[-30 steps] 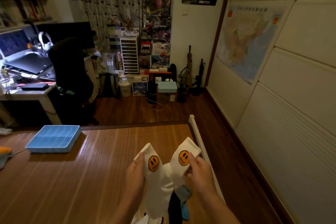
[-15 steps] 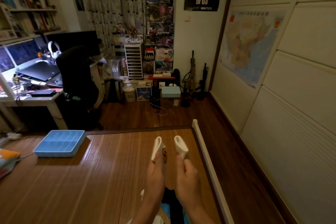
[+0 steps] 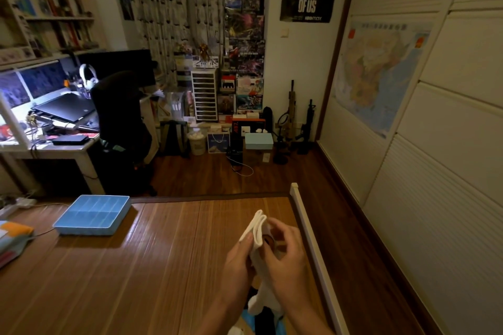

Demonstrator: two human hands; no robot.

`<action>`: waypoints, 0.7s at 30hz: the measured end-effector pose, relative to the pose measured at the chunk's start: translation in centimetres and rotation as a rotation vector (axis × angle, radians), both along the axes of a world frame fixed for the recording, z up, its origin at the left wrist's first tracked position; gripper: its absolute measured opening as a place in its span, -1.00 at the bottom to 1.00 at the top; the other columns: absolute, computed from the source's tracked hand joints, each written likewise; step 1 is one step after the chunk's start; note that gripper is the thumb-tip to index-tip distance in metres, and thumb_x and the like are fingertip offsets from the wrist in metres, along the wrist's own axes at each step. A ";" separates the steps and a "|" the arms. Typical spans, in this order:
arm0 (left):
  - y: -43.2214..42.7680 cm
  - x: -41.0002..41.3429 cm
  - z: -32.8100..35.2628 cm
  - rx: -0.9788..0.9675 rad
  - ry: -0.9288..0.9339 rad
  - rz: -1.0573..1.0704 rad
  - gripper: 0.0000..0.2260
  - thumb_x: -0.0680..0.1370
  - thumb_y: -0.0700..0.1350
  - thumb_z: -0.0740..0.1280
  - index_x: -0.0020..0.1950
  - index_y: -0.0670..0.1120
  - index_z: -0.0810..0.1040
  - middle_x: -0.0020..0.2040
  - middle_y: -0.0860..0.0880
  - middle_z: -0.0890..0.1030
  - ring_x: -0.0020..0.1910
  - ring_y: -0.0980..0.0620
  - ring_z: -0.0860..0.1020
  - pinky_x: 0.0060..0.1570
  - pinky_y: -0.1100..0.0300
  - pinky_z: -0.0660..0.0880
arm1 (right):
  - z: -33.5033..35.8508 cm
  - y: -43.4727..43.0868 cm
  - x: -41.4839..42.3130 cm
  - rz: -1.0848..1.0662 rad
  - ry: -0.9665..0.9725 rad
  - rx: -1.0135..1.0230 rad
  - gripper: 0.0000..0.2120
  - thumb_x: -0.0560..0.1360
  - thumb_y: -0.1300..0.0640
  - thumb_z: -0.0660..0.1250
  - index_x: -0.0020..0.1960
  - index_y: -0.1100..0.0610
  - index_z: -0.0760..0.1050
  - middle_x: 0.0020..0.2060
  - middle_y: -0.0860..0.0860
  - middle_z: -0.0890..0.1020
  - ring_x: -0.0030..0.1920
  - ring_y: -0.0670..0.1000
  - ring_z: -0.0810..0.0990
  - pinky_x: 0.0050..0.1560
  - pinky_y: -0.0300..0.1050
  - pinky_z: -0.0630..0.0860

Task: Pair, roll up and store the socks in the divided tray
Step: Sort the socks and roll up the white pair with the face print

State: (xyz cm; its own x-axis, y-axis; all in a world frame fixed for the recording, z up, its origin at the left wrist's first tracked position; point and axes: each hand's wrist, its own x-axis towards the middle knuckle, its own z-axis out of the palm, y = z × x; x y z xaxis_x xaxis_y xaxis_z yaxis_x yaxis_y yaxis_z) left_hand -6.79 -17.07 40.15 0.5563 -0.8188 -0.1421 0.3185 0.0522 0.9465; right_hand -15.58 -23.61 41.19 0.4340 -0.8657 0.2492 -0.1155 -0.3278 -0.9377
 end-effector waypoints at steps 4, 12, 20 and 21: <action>-0.1 0.4 0.7 -0.045 0.015 -0.032 -0.66 0.62 0.02 0.22 0.31 -0.01 0.66 0.25 -0.19 0.67 0.29 -0.18 0.61 0.38 -0.24 0.44 | 0.3 -0.8 -0.3 0.007 0.002 -0.030 -0.71 0.47 0.11 0.51 0.13 -0.09 0.53 0.08 -0.20 0.52 0.10 -0.23 0.53 0.05 -0.37 0.52; -0.3 1.3 1.5 -0.066 -0.105 -0.082 -0.63 0.60 0.15 0.27 0.17 -0.07 0.71 0.08 -0.20 0.71 0.06 -0.10 0.68 0.02 0.09 0.60 | 0.6 -1.7 0.0 0.171 -0.079 0.030 -0.94 0.56 0.00 0.40 0.02 -0.12 0.57 -0.07 -0.10 0.67 -0.02 -0.06 0.67 -0.03 -0.07 0.65; 0.2 2.7 2.1 -0.073 -0.086 -0.124 -0.64 0.52 0.13 0.26 0.18 0.03 0.72 0.14 -0.18 0.71 0.16 -0.17 0.67 0.08 0.02 0.61 | 0.7 -2.6 -0.2 0.254 -0.048 0.028 -0.89 0.55 -0.14 0.35 0.01 -0.14 0.60 -0.08 -0.07 0.70 -0.04 -0.03 0.69 -0.05 -0.05 0.67; 0.3 2.8 2.1 -0.066 -0.075 -0.133 -0.61 0.51 0.15 0.28 0.20 0.02 0.71 0.15 -0.19 0.71 0.17 -0.17 0.66 0.09 0.02 0.60 | 0.7 -2.7 -0.2 0.237 -0.046 0.010 -0.89 0.54 -0.14 0.36 0.00 -0.15 0.60 -0.09 -0.08 0.70 -0.05 -0.05 0.69 -0.07 -0.10 0.66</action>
